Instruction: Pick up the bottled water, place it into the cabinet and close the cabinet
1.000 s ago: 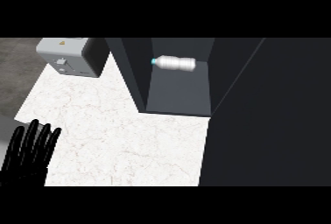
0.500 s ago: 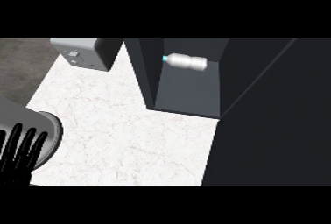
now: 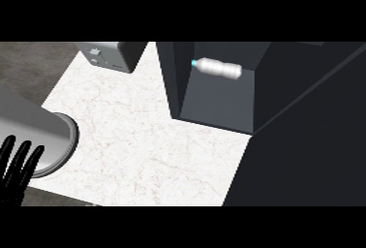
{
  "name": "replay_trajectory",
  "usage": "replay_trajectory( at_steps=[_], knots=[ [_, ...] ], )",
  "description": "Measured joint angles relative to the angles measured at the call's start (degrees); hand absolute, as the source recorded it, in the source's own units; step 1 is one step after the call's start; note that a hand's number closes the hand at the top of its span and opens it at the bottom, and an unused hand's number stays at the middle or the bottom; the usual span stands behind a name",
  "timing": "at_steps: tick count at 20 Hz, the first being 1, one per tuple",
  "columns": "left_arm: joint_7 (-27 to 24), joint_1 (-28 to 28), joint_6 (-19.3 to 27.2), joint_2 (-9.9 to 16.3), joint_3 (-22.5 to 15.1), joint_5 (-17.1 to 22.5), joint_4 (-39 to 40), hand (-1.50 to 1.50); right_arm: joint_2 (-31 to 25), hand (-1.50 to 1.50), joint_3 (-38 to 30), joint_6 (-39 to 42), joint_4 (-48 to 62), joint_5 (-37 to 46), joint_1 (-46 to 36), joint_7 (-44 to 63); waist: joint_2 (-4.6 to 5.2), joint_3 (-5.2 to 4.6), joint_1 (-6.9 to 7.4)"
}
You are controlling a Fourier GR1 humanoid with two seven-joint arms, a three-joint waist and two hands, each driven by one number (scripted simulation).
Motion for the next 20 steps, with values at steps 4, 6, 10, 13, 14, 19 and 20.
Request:
replay_trajectory(
  at_steps=[4, 6, 10, 13, 14, 19, 20],
  knots=[
    [0.51, -0.48, -1.03, 0.87, 0.46, 0.43, 0.16, -1.50, -2.14, 1.50, -1.61, 1.91, -0.06, -0.23, -4.38, 0.40, 0.08, -0.21, 1.52],
    [0.66, -0.60, -1.30, 1.16, 0.75, 0.62, 0.34, -1.50, -2.74, 1.50, -1.72, 2.66, 0.04, -0.26, -6.88, 1.07, 0.06, -0.27, 2.12],
    [0.88, -0.76, -2.07, 1.72, 1.40, 1.19, 0.79, -1.50, -3.53, 1.50, -1.60, 3.92, 0.13, -0.38, -10.46, 2.54, 0.06, -0.37, 2.27],
    [0.96, -0.72, -2.42, 1.93, 1.66, 1.36, 1.14, -1.50, -4.21, 1.50, -1.68, 4.69, 0.12, -0.52, -12.18, 3.22, 0.04, -0.46, 2.24],
    [0.97, -0.72, -2.57, 2.09, 1.86, 1.41, 1.35, -1.50, -4.46, 1.50, -1.76, 4.96, 0.12, -0.56, -12.78, 3.43, 0.04, -0.49, 2.27],
    [1.21, -0.84, -3.15, 2.65, 2.63, 2.00, 1.80, -1.50, -5.01, 1.50, -1.94, 5.72, 0.22, -0.72, -15.31, 4.43, 0.02, -0.58, 2.18],
    [1.25, -0.88, -3.24, 2.75, 2.72, 2.04, 1.85, -1.50, -5.00, 1.50, -1.97, 5.81, 0.26, -0.76, -15.66, 4.60, 0.06, -0.59, 2.12]
  ],
)
